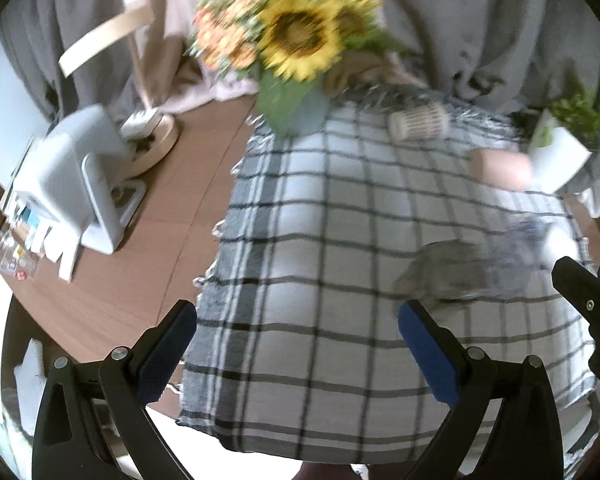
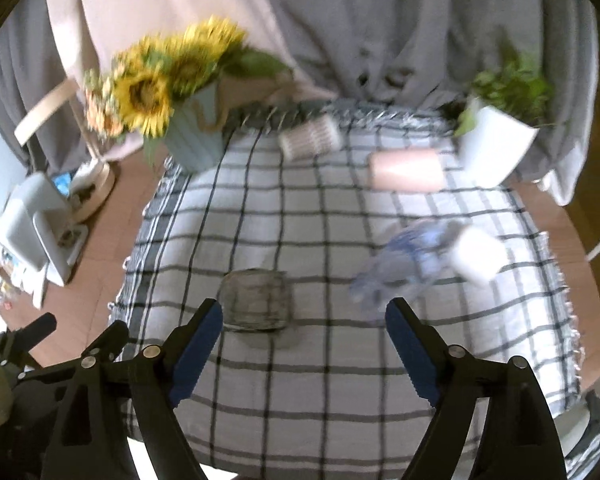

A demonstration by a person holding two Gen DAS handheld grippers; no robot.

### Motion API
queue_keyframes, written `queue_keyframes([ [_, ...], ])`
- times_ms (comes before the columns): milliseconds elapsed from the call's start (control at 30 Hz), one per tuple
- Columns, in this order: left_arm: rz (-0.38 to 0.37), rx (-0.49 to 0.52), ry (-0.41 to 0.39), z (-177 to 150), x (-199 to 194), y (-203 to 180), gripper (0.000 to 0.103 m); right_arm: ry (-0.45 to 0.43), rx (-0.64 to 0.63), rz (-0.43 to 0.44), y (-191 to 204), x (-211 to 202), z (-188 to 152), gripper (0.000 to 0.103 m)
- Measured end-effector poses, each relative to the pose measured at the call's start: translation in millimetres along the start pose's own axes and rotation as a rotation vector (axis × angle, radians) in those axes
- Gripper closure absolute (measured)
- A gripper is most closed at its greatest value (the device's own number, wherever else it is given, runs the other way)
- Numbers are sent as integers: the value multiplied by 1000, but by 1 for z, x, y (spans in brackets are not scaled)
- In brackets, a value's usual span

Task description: Flip cup upside down

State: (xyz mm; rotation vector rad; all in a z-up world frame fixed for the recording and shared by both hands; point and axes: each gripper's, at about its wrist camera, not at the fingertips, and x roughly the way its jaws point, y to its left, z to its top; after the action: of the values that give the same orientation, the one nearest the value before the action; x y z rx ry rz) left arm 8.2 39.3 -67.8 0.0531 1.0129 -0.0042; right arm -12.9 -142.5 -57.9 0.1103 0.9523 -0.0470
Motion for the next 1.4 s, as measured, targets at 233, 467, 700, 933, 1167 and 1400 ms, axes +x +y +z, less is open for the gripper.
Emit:
queue_keyframes([
  [233, -32, 46, -91, 2, -37, -36, 0, -114, 46, -37, -35, -52, -4, 9],
  [467, -34, 96, -159, -3, -61, -58, 0, -197, 82, -68, -62, -84, -13, 5],
  [700, -58, 116, -220, -12, -82, -68, 0, -216, 87, -63, -75, -96, -24, 5],
  [933, -57, 79, -233, -15, -91, -69, 0, -204, 119, -48, -86, -99, -27, 5],
  [1167, -58, 78, -235, -16, -94, -70, 0, -216, 114, -44, -89, -104, -28, 5],
  [1400, -52, 73, -235, -17, -95, -70, 0, -222, 107, -40, -89, -107, -27, 5],
])
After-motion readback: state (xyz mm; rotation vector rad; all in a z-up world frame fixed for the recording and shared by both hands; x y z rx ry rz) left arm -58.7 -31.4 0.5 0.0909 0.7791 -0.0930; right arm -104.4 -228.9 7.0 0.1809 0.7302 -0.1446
